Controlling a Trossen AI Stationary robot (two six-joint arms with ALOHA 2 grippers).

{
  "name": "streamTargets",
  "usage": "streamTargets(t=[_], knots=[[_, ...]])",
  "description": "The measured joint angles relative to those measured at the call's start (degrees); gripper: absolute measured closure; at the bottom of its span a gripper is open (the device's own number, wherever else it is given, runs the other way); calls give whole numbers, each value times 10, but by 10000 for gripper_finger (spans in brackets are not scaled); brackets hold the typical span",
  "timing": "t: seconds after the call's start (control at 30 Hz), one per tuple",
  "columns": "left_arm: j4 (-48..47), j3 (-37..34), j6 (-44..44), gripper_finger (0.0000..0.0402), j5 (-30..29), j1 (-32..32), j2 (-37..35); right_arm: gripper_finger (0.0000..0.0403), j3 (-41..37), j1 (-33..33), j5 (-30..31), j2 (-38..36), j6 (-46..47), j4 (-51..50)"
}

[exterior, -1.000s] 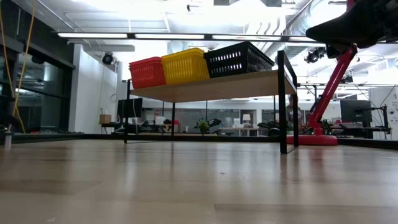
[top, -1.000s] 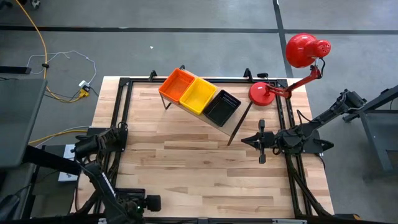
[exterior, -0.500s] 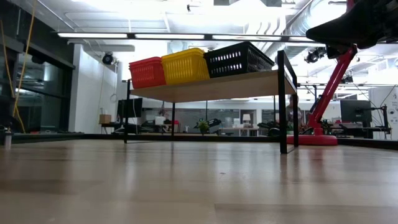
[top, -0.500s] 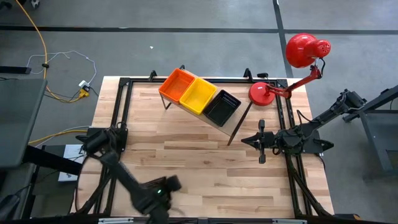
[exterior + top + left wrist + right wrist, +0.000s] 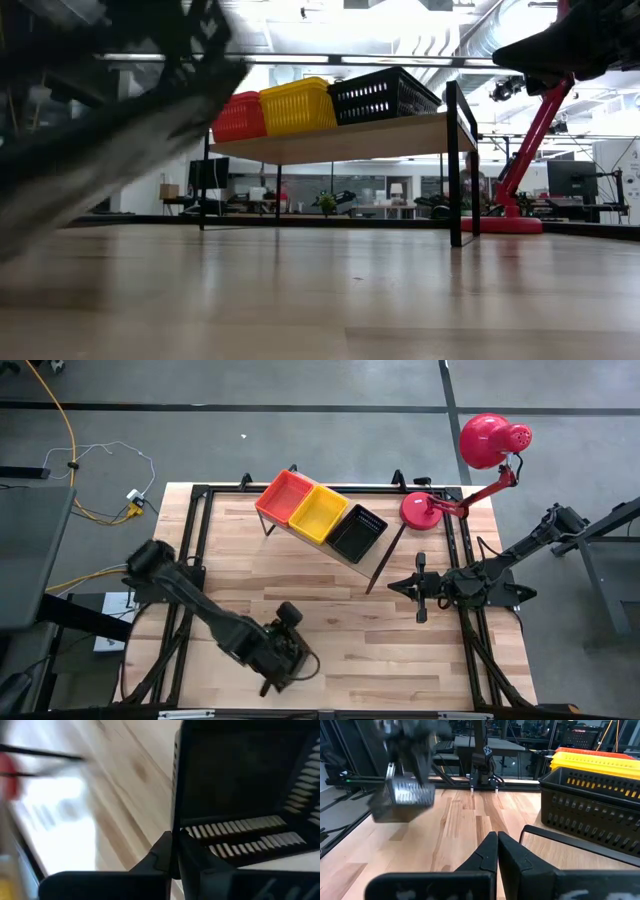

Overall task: Stack baskets on shelf by color
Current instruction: Stack the black bin on top of the black bin on the shelf

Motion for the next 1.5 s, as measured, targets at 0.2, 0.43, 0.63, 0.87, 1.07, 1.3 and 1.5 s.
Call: streamTargets(t=[0.2, 0.43, 0.63, 0.87, 1.07, 1.3, 1.5], knots=[[119, 0, 12, 401, -78, 3, -104, 402, 0, 0, 0, 0, 0, 2], [183, 25, 92, 401, -127, 87, -161, 402, 0, 0, 4, 0, 0, 4], [188, 104, 153, 401, -79, 202, -145, 402, 0, 0, 15, 0, 0, 4], [177, 216, 213, 401, -82, 288, -87, 402, 0, 0, 15, 1, 0, 1], [168, 283, 306, 401, -129, 311, -24, 402, 0, 0, 15, 12, 0, 3], [166, 306, 439, 401, -164, 310, 22, 402, 0, 0, 15, 12, 2, 2], [165, 306, 497, 401, -185, 311, 31, 402, 0, 0, 15, 12, 2, 3]])
